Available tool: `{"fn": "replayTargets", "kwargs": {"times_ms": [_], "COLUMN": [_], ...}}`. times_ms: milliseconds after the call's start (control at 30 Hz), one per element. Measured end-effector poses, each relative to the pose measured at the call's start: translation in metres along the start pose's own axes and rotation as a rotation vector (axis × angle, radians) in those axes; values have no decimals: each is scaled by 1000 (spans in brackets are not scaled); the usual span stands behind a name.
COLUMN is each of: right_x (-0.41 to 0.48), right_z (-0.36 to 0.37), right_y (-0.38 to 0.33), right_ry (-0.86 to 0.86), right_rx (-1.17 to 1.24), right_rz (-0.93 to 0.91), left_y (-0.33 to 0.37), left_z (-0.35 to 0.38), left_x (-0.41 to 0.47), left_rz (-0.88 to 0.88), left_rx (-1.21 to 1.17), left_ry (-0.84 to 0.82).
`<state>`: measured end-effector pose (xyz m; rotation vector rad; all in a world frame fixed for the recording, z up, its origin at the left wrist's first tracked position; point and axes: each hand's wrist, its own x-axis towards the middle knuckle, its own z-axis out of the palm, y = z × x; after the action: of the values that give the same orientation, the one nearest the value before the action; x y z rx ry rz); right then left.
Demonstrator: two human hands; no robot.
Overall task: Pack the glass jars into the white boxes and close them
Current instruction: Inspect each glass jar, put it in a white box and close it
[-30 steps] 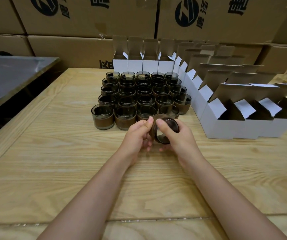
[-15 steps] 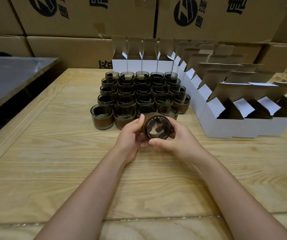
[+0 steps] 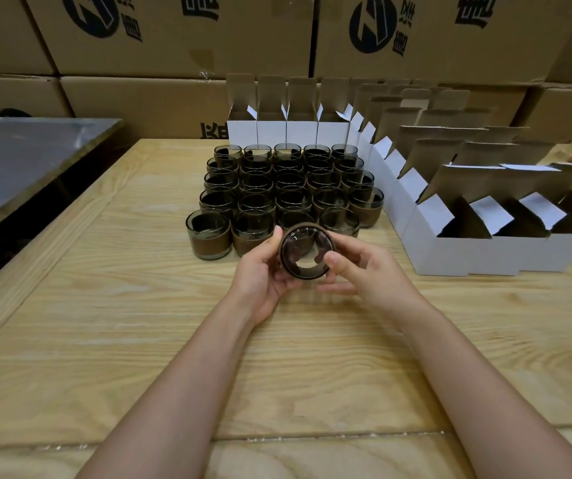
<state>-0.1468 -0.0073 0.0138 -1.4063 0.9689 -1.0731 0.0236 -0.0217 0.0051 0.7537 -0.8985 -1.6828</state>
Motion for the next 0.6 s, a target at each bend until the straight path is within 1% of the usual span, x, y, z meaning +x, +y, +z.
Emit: {"fn": "replayTargets", "kwargs": {"times_ms": [100,233,333,400,500,600], "right_x": [0,2,4,5,6,5], "right_z": [3,15,25,31,37,40], "right_y": [0,0,1,2,3,3], "right_ry": [60,190,317,383,438,458], "right_rx": [57,115,130,132,152,121], "right_rz": [33,56,98,87,51,37], "left_y": [0,-3,-8,-10,-12,-12], "left_z": [1,2,3,4,3,3], "left_x": [-1,2,3,3,5,5], "left_rz": [2,27,53,65,71,67], "left_rx": [20,100,186,221,212,183], "left_ry": [-31,35,22,-3,-27,-29]}}
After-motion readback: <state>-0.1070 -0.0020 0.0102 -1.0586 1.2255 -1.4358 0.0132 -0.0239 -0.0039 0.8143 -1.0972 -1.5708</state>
